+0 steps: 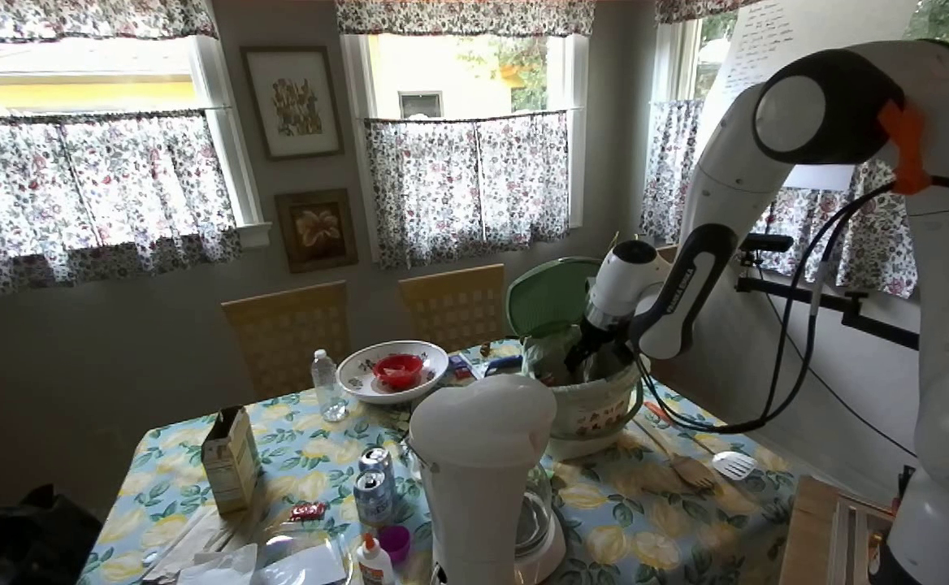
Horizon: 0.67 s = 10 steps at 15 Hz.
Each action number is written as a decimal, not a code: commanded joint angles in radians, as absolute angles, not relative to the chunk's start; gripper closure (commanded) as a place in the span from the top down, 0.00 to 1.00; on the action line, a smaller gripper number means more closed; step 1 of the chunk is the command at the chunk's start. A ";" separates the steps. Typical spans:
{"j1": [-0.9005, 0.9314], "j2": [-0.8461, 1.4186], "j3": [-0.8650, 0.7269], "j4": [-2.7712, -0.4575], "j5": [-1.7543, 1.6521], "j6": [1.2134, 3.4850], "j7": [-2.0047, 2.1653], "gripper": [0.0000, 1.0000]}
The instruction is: Remove the can from the rubbish bin
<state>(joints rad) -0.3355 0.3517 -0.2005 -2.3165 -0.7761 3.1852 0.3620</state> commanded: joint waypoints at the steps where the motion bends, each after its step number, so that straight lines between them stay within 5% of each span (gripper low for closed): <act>1: -0.351 0.360 -0.180 -2.315 -0.771 3.200 0.349 1.00; 10: -0.392 0.355 -0.116 -2.300 -0.770 3.199 0.348 1.00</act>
